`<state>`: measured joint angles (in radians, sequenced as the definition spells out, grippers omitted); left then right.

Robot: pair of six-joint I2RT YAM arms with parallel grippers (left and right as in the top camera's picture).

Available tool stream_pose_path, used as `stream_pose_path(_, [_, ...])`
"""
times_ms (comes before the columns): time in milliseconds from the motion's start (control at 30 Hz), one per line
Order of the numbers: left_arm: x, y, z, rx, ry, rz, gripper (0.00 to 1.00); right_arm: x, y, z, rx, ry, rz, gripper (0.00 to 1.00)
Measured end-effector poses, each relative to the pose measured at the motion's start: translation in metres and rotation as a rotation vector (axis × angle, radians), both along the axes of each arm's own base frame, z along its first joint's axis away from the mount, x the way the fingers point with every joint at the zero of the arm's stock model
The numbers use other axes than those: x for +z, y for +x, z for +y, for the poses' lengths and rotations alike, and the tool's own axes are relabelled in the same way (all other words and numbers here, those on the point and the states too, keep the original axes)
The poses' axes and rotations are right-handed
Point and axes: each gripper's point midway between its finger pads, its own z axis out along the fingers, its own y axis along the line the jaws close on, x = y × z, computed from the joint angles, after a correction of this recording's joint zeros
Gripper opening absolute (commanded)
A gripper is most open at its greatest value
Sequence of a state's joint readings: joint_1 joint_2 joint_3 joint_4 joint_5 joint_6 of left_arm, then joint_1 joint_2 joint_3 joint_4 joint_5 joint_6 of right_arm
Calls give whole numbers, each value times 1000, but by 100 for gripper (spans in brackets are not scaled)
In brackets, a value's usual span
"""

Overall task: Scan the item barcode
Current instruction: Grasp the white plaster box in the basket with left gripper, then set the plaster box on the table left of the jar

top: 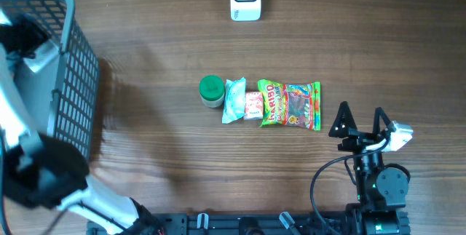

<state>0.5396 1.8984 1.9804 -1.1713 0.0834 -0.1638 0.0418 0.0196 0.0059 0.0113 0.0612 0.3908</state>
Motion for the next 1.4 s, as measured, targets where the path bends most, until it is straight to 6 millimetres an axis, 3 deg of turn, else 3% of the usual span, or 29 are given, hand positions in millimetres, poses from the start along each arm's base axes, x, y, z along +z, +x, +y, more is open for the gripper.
stream_pose_path(33, [44,-9,-5,18,43,-92,72,0,0,0,0,0,0,100])
stream_pose_path(100, [79,-24,-23,15,38,-165,71,0,0,0,0,0,0,100])
stream_pose_path(167, [115,-39,-57,-33,20,-251,70,0,0,0,0,0,0,100])
stream_pose_path(233, [152,-56,-133,-202,-17,-335,70,0,0,0,0,0,0,100])
stream_pose_path(300, [152,-71,-194,-352,-69,-295,69,0,0,0,0,0,0,100])
stream_pose_path(367, [138,-73,-236,-453,-98,-229,69,0,0,0,0,0,1,100])
stream_pose_path(400, [120,-76,-256,-484,-104,-164,68,0,0,0,0,0,1,100])
stream_pose_path(467, [89,-80,-272,-494,-97,-66,68,0,0,0,0,0,0,100])
stream_pose_path(633, [9,-78,-291,-474,-98,78,68,0,0,0,0,0,1,100])
stream_pose_path(733, [-60,-75,-295,-430,-118,131,68,0,0,0,0,0,0,100])
stream_pose_path(867, [-130,-91,-292,-380,-133,195,69,-1,0,0,0,0,2,99])
stream_pose_path(933, [-151,-102,-290,-367,-137,225,68,0,0,0,0,0,2,100])
stream_pose_path(1033, [-162,-107,-289,-361,-139,230,73,0,0,0,0,0,2,100])
stream_pose_path(1167, [-158,-91,-292,-349,-147,163,100,0,0,0,0,0,2,100])
stream_pose_path(1400, [-156,-99,-290,-342,-144,196,100,0,0,0,0,0,2,100])
